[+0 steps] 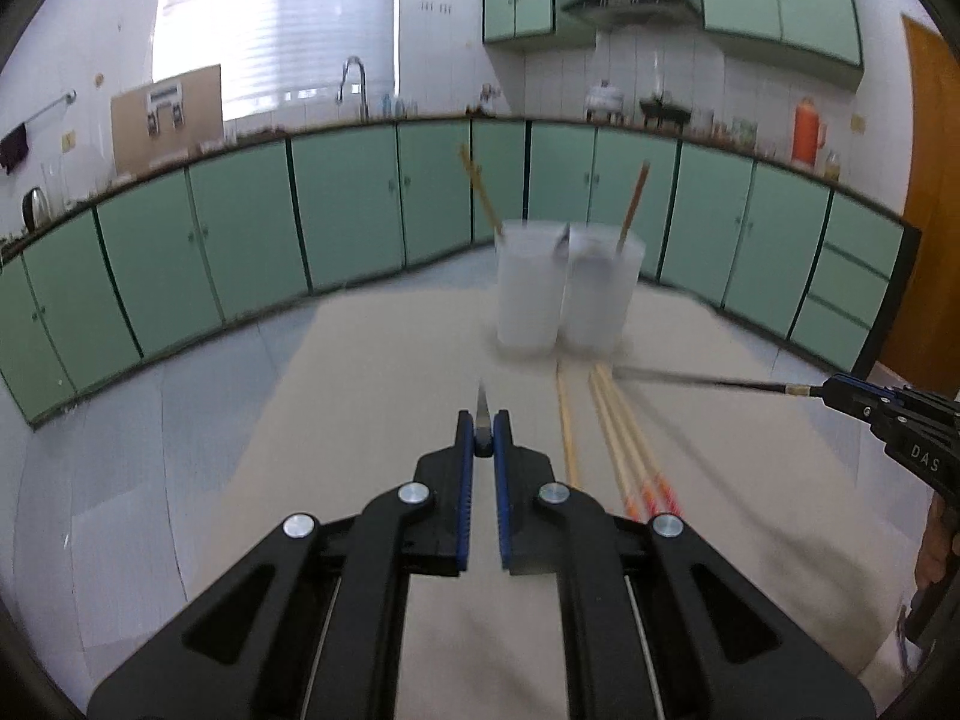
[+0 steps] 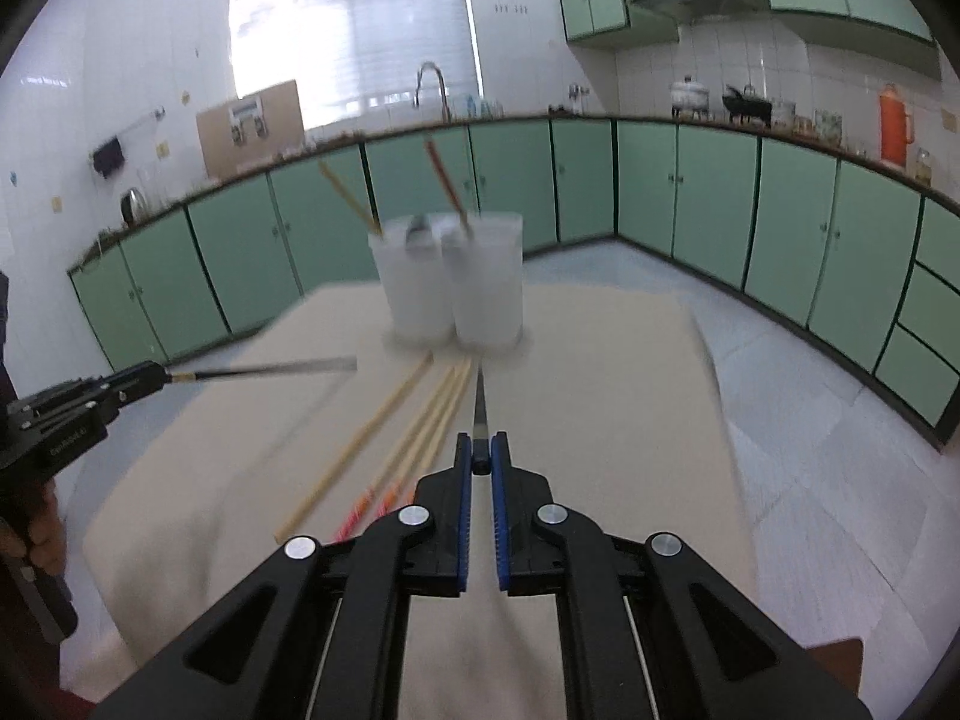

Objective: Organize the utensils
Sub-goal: 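Lift both black chopsticks and carry them over the white utensil holder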

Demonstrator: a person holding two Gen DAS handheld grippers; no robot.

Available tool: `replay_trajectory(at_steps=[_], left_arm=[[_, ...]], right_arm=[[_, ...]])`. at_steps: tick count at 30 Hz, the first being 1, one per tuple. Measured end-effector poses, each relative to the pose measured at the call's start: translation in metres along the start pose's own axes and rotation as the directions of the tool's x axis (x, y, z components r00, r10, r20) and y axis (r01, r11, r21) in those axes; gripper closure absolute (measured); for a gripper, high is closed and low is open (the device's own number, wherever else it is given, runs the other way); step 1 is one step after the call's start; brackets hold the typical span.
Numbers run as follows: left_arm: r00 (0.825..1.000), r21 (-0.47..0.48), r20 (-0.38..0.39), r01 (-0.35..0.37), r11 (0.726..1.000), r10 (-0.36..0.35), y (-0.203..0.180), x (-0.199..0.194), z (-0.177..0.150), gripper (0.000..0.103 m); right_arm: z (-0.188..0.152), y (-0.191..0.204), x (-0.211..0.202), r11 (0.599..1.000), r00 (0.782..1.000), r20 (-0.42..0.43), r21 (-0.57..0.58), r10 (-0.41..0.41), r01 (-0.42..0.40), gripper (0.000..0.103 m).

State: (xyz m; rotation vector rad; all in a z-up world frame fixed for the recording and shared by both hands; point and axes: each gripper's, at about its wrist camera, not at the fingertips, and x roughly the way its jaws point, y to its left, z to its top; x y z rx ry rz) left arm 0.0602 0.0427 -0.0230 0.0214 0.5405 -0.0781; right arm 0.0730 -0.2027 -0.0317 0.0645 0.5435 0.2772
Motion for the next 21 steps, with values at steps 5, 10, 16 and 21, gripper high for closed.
replay_trajectory(at_steps=[5, 10, 16, 21], left_arm=[[0.995, 0.010, 0.098, 0.019, 1.000, -0.019, -0.006, -0.011, 0.035, 0.097], [0.986, 0.017, 0.155, 0.059, 0.998, -0.060, -0.012, -0.017, 0.064, 0.097], [0.977, 0.032, 0.189, 0.097, 0.995, -0.101, -0.018, -0.023, 0.086, 0.097], [0.969, 0.045, 0.217, 0.111, 0.993, -0.118, -0.022, -0.025, 0.098, 0.097]], right_arm=[[0.037, -0.002, -0.014, 1.000, 0.996, 0.082, -0.002, 0.028, -0.028, 0.097], [0.068, -0.002, -0.020, 0.999, 0.991, 0.124, -0.025, 0.040, -0.037, 0.097], [0.094, -0.003, -0.016, 0.997, 0.991, 0.114, -0.044, 0.066, -0.061, 0.097], [0.106, -0.006, -0.017, 0.995, 0.990, 0.116, -0.068, 0.074, -0.066, 0.097]])
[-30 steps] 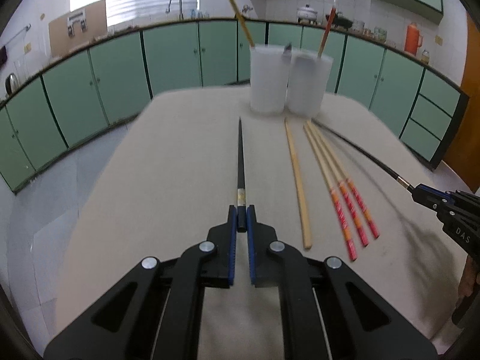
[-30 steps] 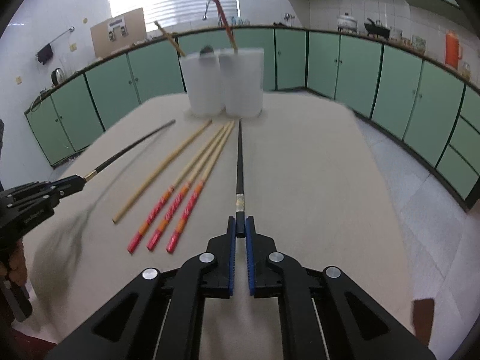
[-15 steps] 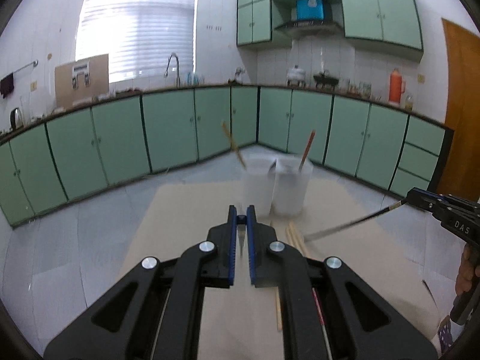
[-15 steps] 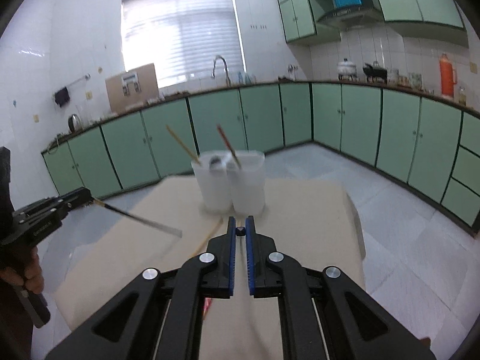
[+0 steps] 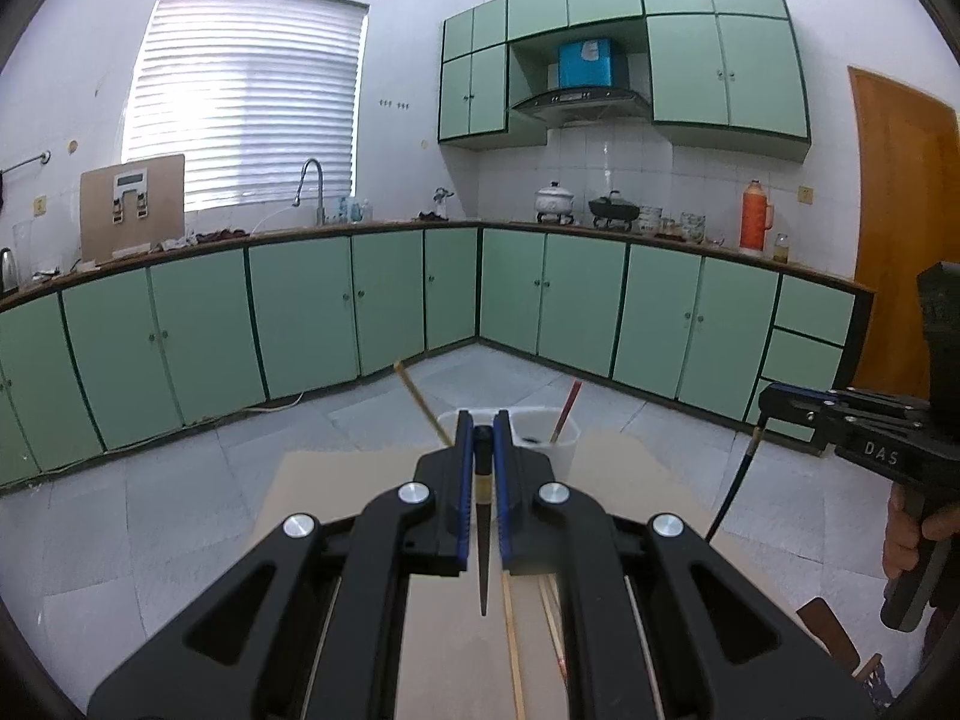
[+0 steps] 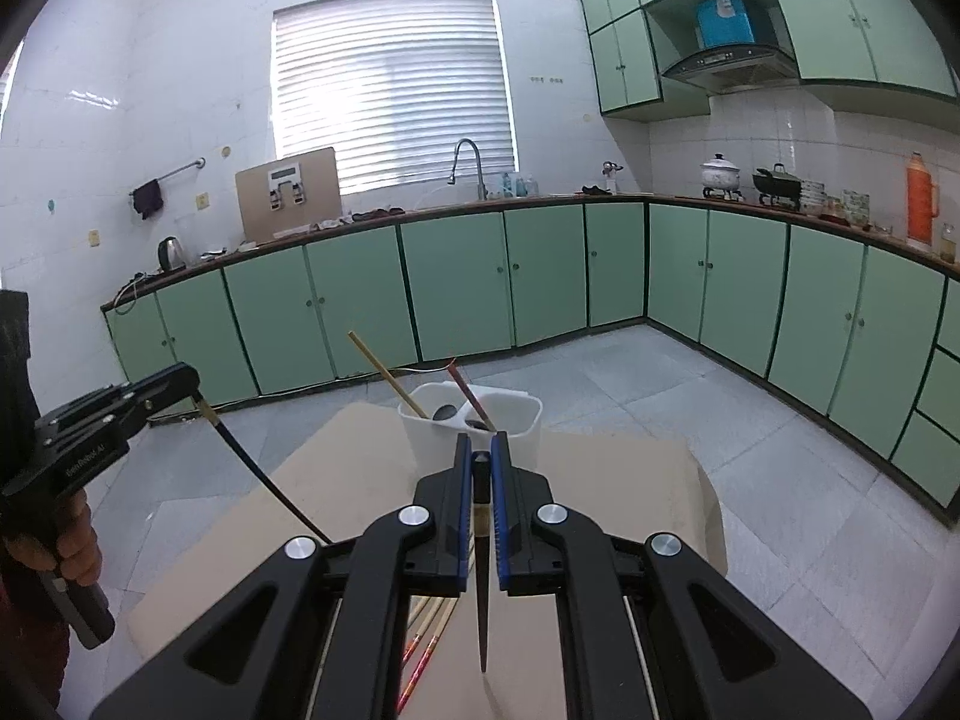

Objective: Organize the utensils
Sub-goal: 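Lift both black chopsticks and carry them over the white utensil holder, then open both tools to drop the black chopsticks into the holder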

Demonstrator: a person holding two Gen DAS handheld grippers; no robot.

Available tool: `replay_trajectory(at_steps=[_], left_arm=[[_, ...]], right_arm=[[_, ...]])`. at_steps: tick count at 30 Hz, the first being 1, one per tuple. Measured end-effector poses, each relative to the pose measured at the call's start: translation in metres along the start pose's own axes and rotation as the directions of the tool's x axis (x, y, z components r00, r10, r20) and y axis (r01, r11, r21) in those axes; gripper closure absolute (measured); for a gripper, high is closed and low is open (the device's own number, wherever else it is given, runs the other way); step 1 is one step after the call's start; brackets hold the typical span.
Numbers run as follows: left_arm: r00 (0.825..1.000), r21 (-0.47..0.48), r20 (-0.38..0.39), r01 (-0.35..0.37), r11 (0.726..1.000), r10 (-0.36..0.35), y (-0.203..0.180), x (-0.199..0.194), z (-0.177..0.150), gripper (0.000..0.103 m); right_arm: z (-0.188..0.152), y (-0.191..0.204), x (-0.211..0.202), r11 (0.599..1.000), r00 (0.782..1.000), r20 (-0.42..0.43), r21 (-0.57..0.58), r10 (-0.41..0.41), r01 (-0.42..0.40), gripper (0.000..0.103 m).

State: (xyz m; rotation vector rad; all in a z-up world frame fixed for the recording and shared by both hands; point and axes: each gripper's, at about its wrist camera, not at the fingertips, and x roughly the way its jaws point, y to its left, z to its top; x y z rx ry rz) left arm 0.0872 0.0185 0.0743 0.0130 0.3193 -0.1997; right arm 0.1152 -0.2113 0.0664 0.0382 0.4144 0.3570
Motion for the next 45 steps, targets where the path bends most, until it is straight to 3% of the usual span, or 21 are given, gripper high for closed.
replay_trajectory(at_steps=[12, 17, 22, 28, 35, 45], left_arm=[[0.990, 0.013, 0.138, -0.009, 1.000, 0.007, -0.001, 0.006, 0.062, 0.097], [0.981, 0.016, 0.194, -0.009, 1.000, 0.006, -0.004, 0.027, 0.098, 0.097], [0.980, 0.010, 0.201, 0.001, 1.000, -0.003, -0.006, 0.066, 0.120, 0.097], [0.989, 0.010, 0.148, 0.005, 1.000, -0.006, -0.005, 0.121, 0.114, 0.097], [0.998, 0.008, 0.064, 0.006, 1.000, -0.007, 0.005, 0.173, 0.092, 0.097], [0.999, 0.006, -0.052, -0.009, 1.000, 0.009, 0.020, 0.214, 0.056, 0.097]], right_arm=[[0.070, -0.014, 0.003, 1.000, 0.995, 0.104, -0.022, 0.009, -0.006, 0.097], [0.113, -0.017, 0.017, 0.999, 0.986, 0.168, -0.041, 0.005, 0.001, 0.097], [0.142, -0.018, 0.046, 0.999, 0.981, 0.192, -0.048, 0.017, -0.007, 0.097], [0.142, -0.020, 0.093, 0.999, 0.987, 0.162, -0.049, 0.015, -0.007, 0.097], [0.114, -0.033, 0.141, 1.000, 0.997, 0.077, -0.001, 0.024, -0.024, 0.097], [0.081, -0.037, 0.172, 0.999, 0.999, -0.016, 0.017, 0.040, -0.039, 0.096]])
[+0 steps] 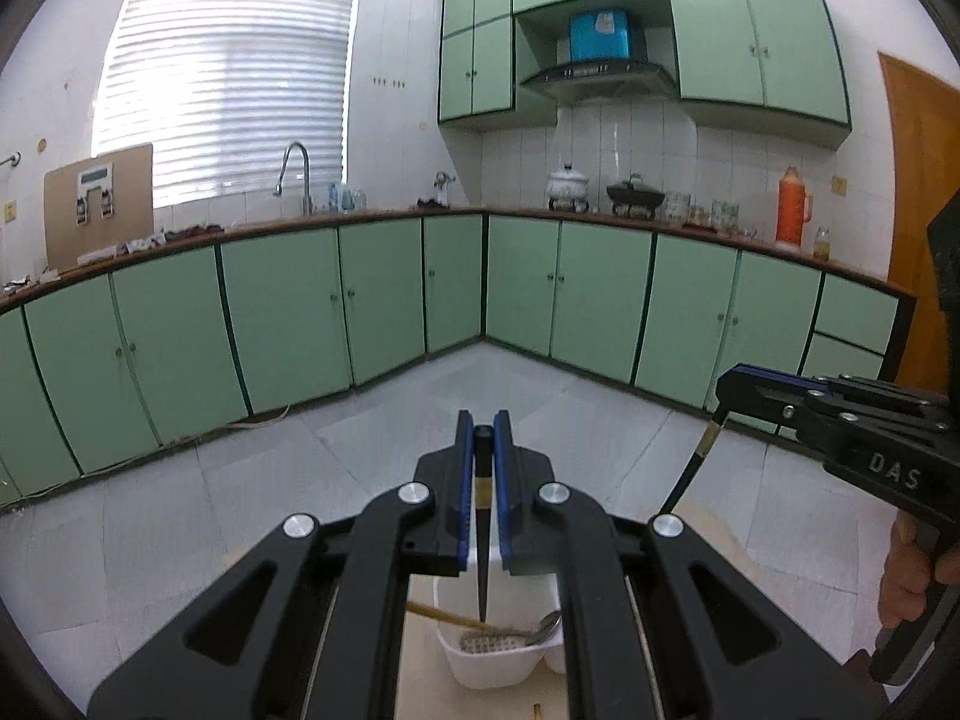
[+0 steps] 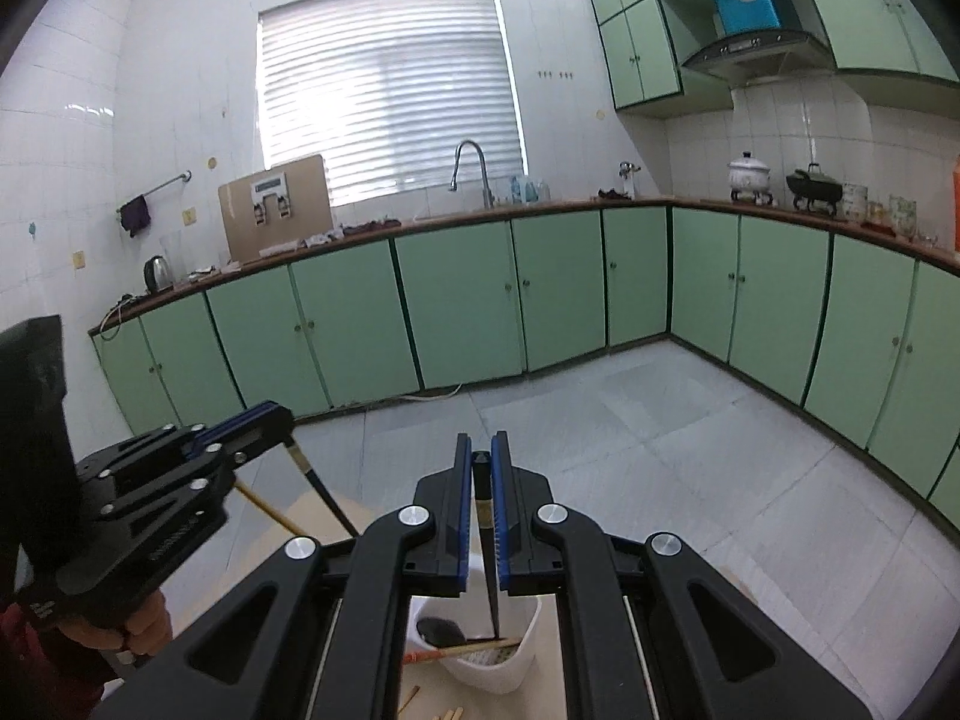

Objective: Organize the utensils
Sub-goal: 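Open both tools to drop the black chopsticks into the holder, then move both open tools back toward the remaining chopsticks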

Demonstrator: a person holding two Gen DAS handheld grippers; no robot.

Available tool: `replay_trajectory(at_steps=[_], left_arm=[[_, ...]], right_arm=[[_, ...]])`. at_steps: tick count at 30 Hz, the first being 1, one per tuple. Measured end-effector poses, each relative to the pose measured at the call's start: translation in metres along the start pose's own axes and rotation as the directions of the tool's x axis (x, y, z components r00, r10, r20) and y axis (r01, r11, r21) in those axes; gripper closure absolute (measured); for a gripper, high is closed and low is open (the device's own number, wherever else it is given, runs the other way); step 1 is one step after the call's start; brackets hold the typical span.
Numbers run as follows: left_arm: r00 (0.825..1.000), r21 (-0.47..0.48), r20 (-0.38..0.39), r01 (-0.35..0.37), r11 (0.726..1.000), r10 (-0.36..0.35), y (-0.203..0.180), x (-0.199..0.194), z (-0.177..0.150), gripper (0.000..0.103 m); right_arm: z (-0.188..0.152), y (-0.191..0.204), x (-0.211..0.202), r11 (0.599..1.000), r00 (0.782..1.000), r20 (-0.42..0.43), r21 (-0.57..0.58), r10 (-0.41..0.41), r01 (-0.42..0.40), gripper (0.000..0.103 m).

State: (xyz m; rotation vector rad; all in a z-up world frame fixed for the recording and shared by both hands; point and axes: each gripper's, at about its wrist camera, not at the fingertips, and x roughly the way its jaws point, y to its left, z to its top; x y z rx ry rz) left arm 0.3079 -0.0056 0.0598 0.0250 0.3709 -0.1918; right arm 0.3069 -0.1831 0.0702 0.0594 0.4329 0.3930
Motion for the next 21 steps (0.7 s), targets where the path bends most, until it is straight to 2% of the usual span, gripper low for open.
replay_trajectory(at_steps=[4, 8, 9, 11, 12, 13, 15, 17, 21], left_arm=[[0.999, 0.003, -0.043, 0.003, 1.000, -0.002, 0.002, 0.009, -0.012, 0.097], [0.999, -0.007, -0.050, 0.006, 1.000, -0.006, 0.008, 0.006, -0.017, 0.094], [0.999, -0.007, -0.048, 0.002, 1.000, -0.002, 0.010, 0.004, -0.017, 0.092], [0.999, -0.013, -0.041, 0.004, 1.000, -0.005, 0.013, -0.003, -0.018, 0.075], [0.999, -0.015, -0.032, 0.004, 1.000, -0.005, 0.015, -0.007, -0.018, 0.072], [1.000, -0.016, -0.021, 0.000, 1.000, -0.001, 0.017, -0.013, -0.018, 0.070], [1.000, -0.018, -0.009, -0.004, 1.000, 0.004, 0.018, -0.022, -0.018, 0.068], [1.000, -0.034, 0.011, -0.010, 0.999, 0.011, 0.023, -0.035, -0.019, 0.060], [0.997, -0.052, 0.062, -0.031, 0.998, 0.034, 0.025, -0.063, -0.023, 0.054]], right_arm=[[-0.012, 0.002, 0.006, 1.000, 0.999, -0.036, -0.003, 0.000, -0.001, 0.096], [-0.016, 0.001, 0.006, 1.000, 0.999, -0.053, 0.008, 0.004, -0.003, 0.095], [-0.017, -0.001, 0.003, 1.000, 0.999, -0.050, 0.017, -0.002, 0.003, 0.092], [-0.015, -0.004, -0.002, 1.000, 0.999, -0.039, 0.027, -0.005, 0.006, 0.087], [-0.014, -0.006, -0.007, 0.999, 1.000, -0.028, 0.031, -0.011, 0.012, 0.084], [-0.014, -0.008, -0.012, 0.999, 1.000, -0.018, 0.036, -0.018, 0.018, 0.082], [-0.016, -0.013, -0.022, 0.998, 1.000, 0.003, 0.051, -0.031, 0.031, 0.070], [-0.019, -0.017, -0.033, 0.997, 0.999, 0.023, 0.070, -0.044, 0.042, 0.062], [-0.028, -0.021, -0.054, 0.993, 0.996, 0.060, 0.100, -0.063, 0.057, 0.053]])
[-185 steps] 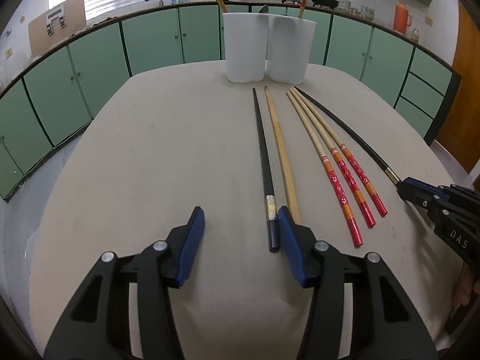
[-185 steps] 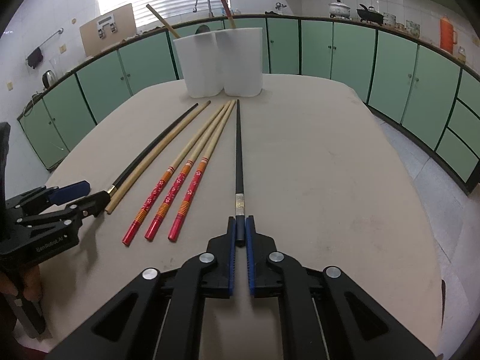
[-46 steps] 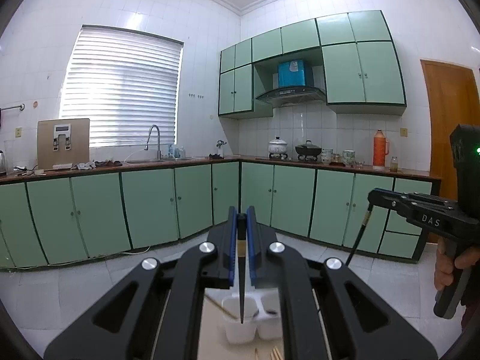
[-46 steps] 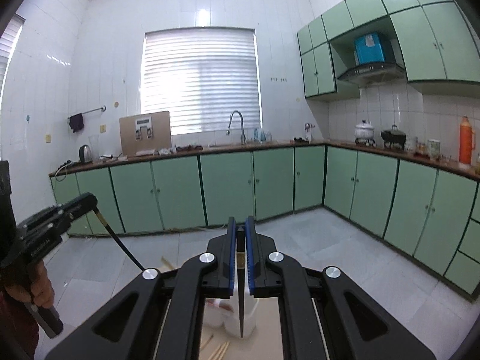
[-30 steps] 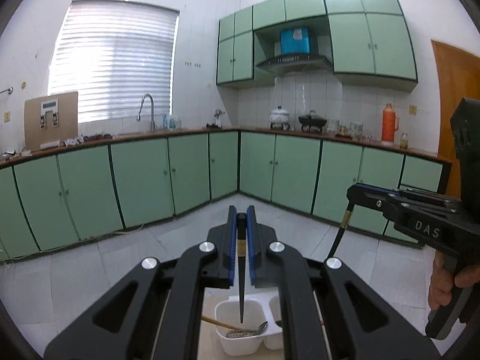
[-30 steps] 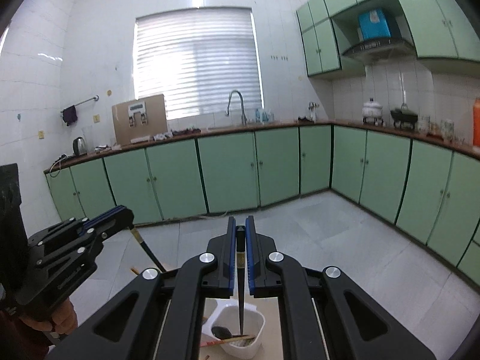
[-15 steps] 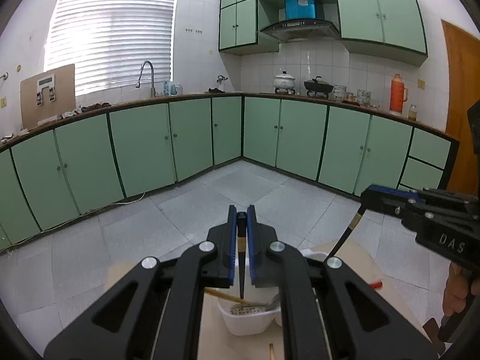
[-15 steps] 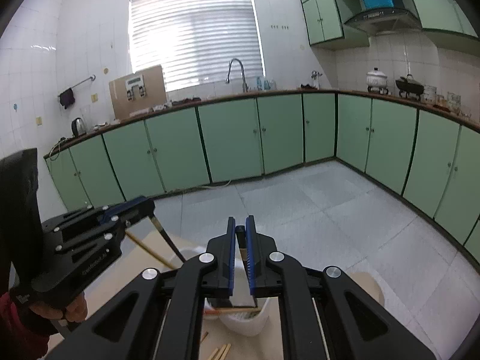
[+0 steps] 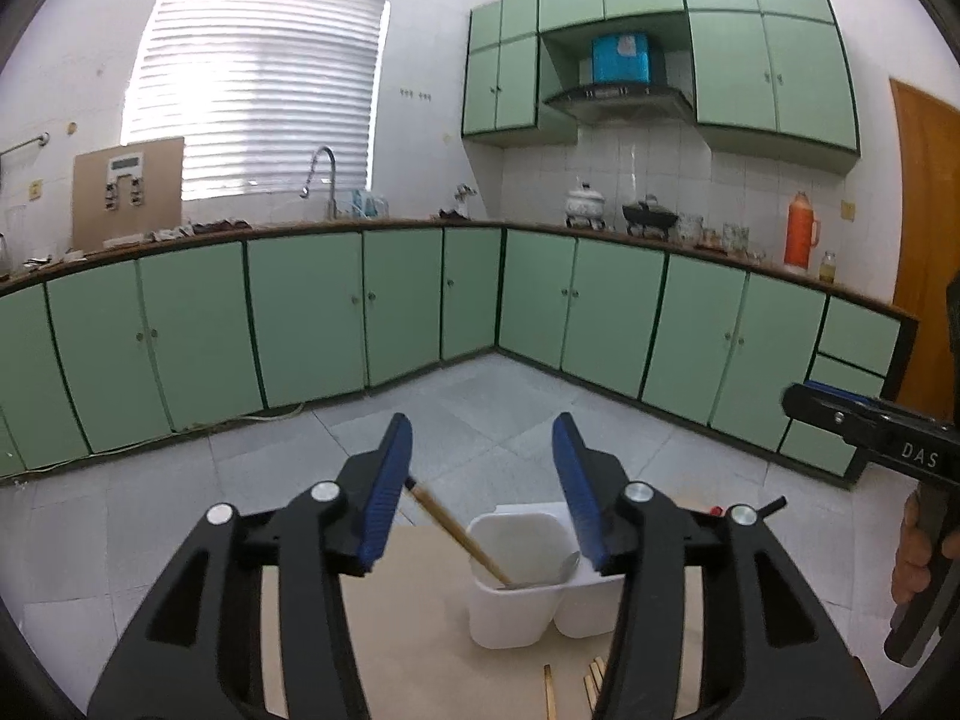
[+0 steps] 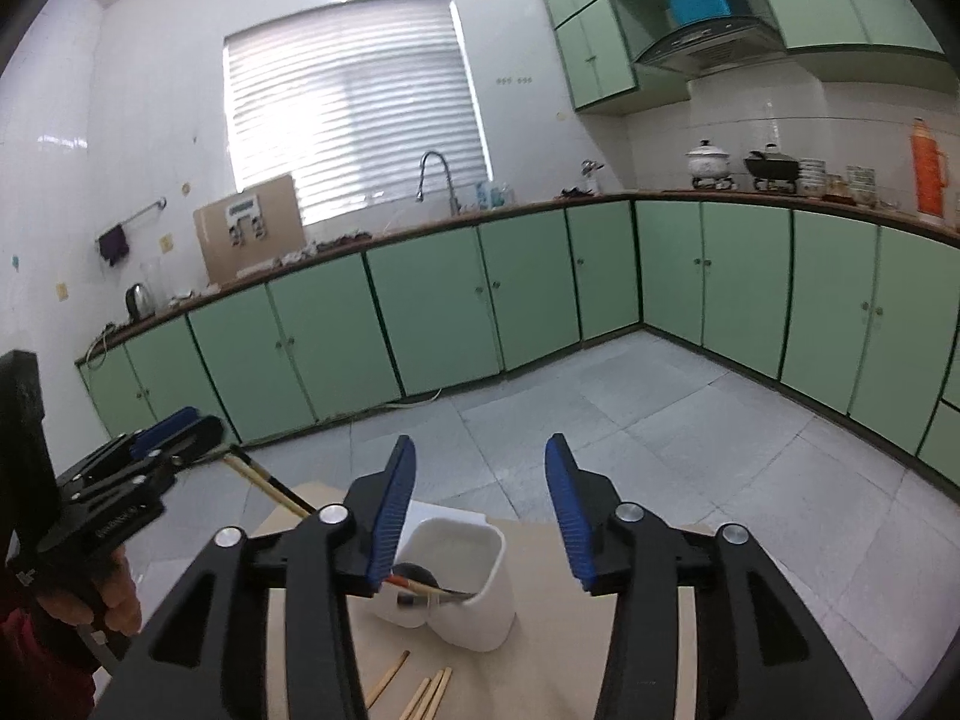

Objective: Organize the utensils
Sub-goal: 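Move both open tools back toward the remaining chopsticks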

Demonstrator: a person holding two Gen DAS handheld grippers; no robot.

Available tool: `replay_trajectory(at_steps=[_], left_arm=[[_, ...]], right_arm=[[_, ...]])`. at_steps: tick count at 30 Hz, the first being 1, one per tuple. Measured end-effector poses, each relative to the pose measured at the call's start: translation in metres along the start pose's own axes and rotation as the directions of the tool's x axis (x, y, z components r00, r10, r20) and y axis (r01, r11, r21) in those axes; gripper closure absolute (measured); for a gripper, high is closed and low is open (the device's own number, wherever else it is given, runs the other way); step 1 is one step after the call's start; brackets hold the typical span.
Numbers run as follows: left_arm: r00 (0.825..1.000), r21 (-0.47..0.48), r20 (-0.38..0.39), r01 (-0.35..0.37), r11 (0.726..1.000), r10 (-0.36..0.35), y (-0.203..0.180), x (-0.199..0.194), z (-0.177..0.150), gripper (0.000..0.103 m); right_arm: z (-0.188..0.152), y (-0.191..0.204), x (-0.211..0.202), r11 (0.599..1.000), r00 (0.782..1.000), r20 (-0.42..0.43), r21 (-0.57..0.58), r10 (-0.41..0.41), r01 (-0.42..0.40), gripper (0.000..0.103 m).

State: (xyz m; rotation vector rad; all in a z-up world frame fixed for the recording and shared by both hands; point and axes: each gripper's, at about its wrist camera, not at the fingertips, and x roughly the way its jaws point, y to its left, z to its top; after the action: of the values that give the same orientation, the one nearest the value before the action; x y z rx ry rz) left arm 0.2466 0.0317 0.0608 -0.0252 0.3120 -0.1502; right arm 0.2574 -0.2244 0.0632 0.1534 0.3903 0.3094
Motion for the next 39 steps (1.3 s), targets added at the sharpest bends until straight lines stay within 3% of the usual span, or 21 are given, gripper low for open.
replay_trajectory(at_steps=[7, 11, 15, 20, 28, 39], left_arm=[[0.998, -0.014, 0.049, -0.040, 0.999, 0.041, -0.006, -0.042, -0.023, 0.042], [0.998, 0.005, 0.033, -0.060, 0.998, 0.060, -0.012, -0.058, -0.045, 0.036], [0.998, 0.002, -0.032, -0.055, 0.999, 0.055, -0.011, -0.067, -0.072, 0.029], [0.988, 0.002, -0.140, -0.063, 0.998, 0.062, -0.006, -0.073, -0.112, 0.025], [0.957, -0.009, -0.283, -0.076, 0.997, 0.070, 0.001, -0.083, -0.167, 0.025], [0.917, 0.021, -0.396, -0.034, 0.999, 0.039, -0.013, -0.091, -0.209, 0.031]], right_arm=[[-0.042, 0.007, -0.038, 0.998, 0.995, 0.066, 0.009, -0.068, 0.067, 0.035], [-0.075, 0.017, -0.053, 0.994, 0.992, 0.067, -0.012, -0.108, 0.109, 0.027], [-0.111, 0.029, -0.064, 0.990, 0.990, 0.039, -0.038, -0.137, 0.139, 0.014], [-0.146, 0.034, -0.068, 0.992, 0.991, -0.045, -0.020, -0.128, 0.128, 0.008], [-0.191, 0.040, -0.069, 0.991, 0.978, -0.158, -0.003, -0.134, 0.136, 0.009], [-0.227, 0.057, -0.079, 0.991, 0.959, -0.253, 0.002, -0.126, 0.130, 0.033]])
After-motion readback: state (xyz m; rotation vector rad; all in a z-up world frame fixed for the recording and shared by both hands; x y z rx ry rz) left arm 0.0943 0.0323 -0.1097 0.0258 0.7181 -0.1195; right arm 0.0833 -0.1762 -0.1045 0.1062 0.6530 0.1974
